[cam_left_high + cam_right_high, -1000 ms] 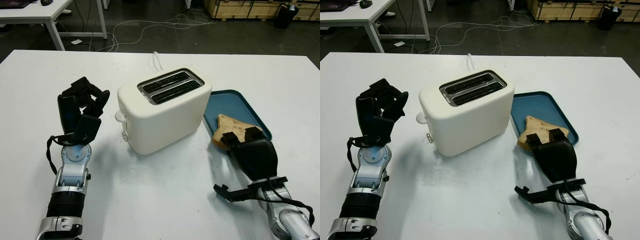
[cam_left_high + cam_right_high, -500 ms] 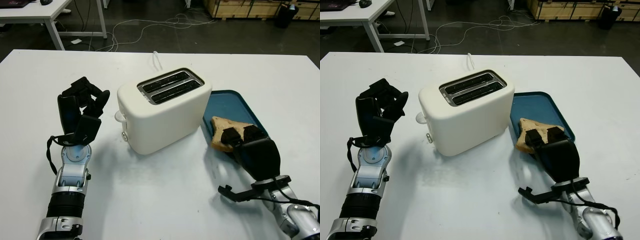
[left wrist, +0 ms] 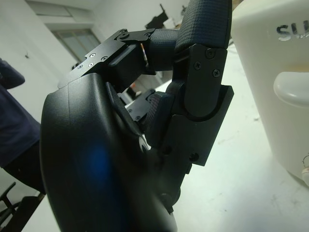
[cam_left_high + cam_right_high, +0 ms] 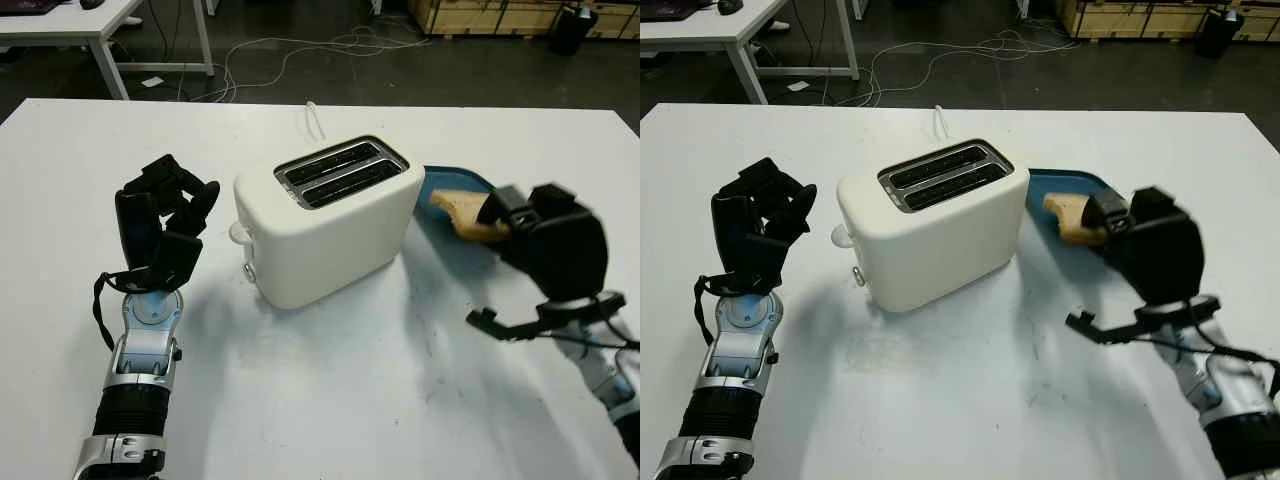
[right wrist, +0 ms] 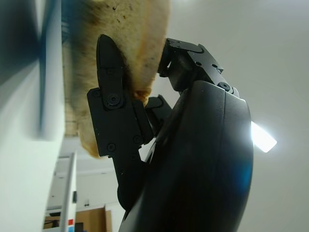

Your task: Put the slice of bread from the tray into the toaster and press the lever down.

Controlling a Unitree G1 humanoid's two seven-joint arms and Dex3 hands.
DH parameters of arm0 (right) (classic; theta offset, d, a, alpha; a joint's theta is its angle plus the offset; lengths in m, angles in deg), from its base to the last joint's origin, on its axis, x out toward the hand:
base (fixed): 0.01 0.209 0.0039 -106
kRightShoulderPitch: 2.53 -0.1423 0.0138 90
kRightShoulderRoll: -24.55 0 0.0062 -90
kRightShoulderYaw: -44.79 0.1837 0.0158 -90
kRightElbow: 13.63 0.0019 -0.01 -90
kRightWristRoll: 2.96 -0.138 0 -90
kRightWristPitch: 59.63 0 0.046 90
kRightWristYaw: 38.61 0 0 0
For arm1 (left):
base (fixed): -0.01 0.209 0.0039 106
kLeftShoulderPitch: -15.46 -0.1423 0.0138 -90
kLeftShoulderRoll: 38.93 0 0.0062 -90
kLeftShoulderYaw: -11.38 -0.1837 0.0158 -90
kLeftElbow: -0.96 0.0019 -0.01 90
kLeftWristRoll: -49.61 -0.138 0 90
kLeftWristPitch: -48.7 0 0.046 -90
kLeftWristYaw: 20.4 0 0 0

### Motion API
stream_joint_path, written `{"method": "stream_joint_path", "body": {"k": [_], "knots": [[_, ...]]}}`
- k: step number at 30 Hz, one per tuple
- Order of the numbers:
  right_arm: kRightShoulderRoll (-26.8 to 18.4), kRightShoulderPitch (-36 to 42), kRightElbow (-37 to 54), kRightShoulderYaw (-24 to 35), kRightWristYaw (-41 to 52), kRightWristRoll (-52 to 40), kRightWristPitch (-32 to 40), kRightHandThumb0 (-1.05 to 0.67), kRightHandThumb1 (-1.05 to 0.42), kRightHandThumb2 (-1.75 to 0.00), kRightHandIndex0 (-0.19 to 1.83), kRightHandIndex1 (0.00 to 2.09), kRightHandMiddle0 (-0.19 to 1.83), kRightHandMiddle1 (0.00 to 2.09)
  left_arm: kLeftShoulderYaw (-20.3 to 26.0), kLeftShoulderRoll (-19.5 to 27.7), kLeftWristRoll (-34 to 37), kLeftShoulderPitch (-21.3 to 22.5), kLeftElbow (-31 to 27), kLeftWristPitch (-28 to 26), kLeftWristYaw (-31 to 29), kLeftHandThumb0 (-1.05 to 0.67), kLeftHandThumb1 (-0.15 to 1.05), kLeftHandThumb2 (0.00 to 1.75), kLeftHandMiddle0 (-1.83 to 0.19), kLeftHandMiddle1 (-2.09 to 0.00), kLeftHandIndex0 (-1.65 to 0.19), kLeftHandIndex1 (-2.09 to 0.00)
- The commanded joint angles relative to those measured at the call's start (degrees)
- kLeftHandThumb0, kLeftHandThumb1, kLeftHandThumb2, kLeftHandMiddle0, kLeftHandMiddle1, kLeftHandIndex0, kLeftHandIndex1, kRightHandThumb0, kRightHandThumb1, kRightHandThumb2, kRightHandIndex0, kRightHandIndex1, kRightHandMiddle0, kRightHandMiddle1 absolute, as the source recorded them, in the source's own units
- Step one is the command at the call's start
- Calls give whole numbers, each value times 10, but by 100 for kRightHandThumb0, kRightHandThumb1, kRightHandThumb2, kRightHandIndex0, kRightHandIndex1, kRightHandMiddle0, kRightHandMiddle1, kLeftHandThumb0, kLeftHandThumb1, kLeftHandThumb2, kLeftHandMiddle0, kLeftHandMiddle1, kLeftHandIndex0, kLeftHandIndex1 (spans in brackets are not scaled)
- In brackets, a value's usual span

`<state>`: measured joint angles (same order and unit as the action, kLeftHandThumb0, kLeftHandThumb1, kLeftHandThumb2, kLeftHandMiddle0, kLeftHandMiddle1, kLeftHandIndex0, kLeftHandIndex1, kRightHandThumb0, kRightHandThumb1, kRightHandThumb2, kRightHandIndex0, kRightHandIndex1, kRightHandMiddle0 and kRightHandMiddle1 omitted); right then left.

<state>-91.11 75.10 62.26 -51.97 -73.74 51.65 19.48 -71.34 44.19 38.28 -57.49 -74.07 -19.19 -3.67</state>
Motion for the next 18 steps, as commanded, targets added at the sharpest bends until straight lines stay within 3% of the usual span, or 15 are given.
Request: {"method": "stream_joint_path", "body": {"k": [1, 12, 18], "knots": [[-8, -13, -8, 5, 2, -16, -12, -37, -92, -21, 80, 175, 53, 173, 1, -3, -2, -3, 1, 7, 6, -97, 91, 22, -116, -164, -93, -148], [-20, -11, 6, 15, 80, -45, -28, -35, -92, -26, 78, 175, 50, 175, 0, -6, -4, 3, 5, 8, 15, -97, 92, 21, -115, -166, -93, -148], [-34, -84, -40, 56, 144, -144, -70, -34, -92, -27, 78, 175, 50, 175, -1, -7, -1, 3, 0, 2, 15, -98, 92, 21, -113, -166, -92, -149]]}}
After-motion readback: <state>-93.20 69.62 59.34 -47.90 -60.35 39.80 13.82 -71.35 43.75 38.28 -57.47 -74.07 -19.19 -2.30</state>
